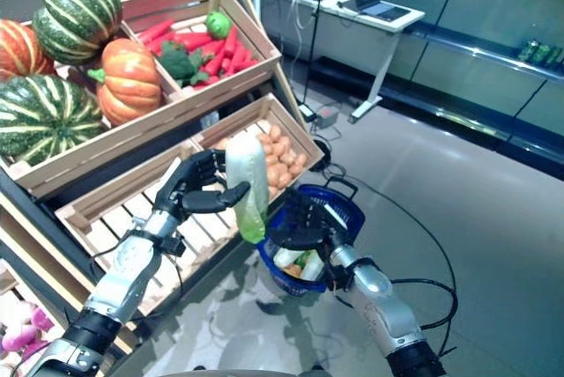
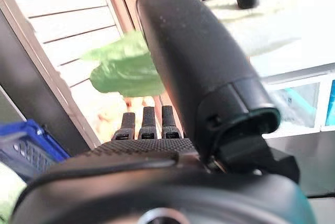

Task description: Put vegetables into the basket

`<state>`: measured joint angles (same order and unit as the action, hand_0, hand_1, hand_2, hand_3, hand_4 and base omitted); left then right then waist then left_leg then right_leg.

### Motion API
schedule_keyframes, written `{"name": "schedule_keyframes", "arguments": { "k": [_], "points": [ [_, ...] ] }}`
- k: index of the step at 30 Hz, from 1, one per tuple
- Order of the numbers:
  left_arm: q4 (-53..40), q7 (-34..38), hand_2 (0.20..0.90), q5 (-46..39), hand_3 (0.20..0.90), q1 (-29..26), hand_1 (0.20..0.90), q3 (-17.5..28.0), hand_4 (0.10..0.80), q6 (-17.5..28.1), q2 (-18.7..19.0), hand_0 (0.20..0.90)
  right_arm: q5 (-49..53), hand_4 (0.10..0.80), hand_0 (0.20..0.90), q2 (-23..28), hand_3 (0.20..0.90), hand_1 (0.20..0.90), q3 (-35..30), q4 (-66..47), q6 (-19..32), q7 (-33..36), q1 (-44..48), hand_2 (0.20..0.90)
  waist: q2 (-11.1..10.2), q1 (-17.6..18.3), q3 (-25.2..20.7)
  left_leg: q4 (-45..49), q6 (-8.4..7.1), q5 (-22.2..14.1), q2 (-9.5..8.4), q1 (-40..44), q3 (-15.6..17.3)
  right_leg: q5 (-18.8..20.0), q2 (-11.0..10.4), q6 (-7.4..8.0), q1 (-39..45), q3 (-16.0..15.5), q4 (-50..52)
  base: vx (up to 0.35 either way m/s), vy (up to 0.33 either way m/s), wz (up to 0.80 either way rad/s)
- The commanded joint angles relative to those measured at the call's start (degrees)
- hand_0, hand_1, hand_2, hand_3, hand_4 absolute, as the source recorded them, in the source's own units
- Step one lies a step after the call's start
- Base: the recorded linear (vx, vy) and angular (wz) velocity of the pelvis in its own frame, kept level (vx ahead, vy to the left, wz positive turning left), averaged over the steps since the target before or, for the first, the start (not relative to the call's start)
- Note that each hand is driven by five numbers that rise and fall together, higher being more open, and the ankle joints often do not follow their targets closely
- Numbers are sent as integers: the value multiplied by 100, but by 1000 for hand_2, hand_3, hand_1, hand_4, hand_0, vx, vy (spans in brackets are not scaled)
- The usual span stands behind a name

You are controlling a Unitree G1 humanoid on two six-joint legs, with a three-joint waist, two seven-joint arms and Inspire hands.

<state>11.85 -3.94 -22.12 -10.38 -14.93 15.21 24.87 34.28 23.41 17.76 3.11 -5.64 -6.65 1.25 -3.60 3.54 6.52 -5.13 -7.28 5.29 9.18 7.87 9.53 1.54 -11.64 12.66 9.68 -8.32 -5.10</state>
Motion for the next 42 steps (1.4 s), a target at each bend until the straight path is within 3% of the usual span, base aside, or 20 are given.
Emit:
{"name": "schedule_keyframes", "arguments": {
  "k": [1, 6, 16, 26, 34, 42],
  "points": [
    [-128, -61, 300, -74, 300, -774, 300, 21, 400, 915, -120, 300, 227, 800, 900, -191, 900, 900, -56, -289, 603, -91, 638, 900, 85, -118, -324, 13, 161, -550, -54, 107, -142, -90, 154, -308, -9, -63, 175, 0, 0, 0],
    [-266, -85, 300, -83, 300, -819, 300, -72, 400, 855, -196, 300, -18, 800, 900, -337, 900, 900, 33, -135, 708, 283, 913, 900, 107, -178, -330, 13, 161, -547, -55, 101, -171, -91, 156, -317, 7, -70, 164, 0, 0, 0],
    [-314, -214, 300, -189, 300, -940, 300, -234, 400, 784, -256, 300, 42, 800, 900, -498, 900, 900, 277, 32, 434, 487, 1405, 900, 111, -298, -357, 13, 149, -558, -76, 124, -263, -112, 136, -336, 73, -123, 162, 11, -3, 3],
    [-462, -234, 300, -456, 300, -989, 300, -378, 400, 789, -371, 300, -465, 800, 900, -830, 900, 900, 394, 716, 263, 1257, 1795, 900, 112, -391, -424, 13, 144, -574, -84, 155, -322, -102, 128, -347, 125, -170, 137, 12, -4, 3],
    [-717, -445, 300, -599, 300, -1053, 300, -486, 400, 764, -406, 300, -137, 800, 900, -1045, 900, 900, 631, 1418, -42, 1052, 2048, 900, 104, -498, -421, 13, 137, -581, -91, 153, -385, -107, 111, -373, 149, -245, 145, 5, -1, 2],
    [-843, -535, 300, -907, 300, -1130, 300, -669, 400, 540, -482, 300, 416, 800, 900, -1350, 900, 900, 654, 1888, 97, 1025, 2358, 900, 114, -583, -443, 13, 116, -584, -89, 169, -474, -116, 109, -388, 193, -296, 142, 6, -1, 2]
  ]
}}
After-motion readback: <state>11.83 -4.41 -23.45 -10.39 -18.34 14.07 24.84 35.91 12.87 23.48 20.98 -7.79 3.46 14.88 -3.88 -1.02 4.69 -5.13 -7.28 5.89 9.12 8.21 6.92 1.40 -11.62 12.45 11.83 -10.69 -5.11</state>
